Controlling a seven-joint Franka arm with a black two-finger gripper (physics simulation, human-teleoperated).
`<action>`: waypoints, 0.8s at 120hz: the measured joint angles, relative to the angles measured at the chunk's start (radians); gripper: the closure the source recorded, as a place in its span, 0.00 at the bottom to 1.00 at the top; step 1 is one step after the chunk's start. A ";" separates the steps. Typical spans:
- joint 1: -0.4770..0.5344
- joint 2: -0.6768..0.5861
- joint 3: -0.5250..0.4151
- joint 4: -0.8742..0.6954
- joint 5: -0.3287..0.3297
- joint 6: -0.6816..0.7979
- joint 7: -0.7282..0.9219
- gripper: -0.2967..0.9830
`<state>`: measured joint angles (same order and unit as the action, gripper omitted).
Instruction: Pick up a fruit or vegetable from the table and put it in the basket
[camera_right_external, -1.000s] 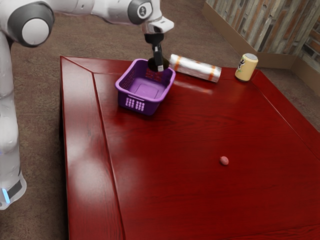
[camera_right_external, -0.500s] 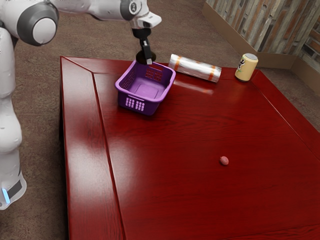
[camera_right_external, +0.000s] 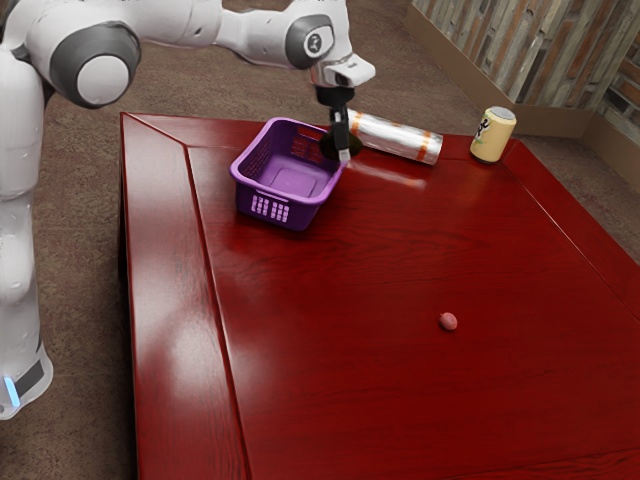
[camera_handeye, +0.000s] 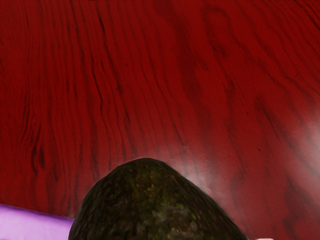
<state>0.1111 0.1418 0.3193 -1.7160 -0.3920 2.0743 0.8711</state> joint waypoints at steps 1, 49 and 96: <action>-0.001 0.002 0.000 0.001 -0.001 0.001 0.000 0.50; 0.075 0.066 0.001 0.047 -0.044 0.016 0.007 0.37; -0.123 -0.075 -0.022 0.062 -0.196 0.033 -0.117 0.24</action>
<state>-0.0121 0.0664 0.2973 -1.6543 -0.5877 2.1070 0.7545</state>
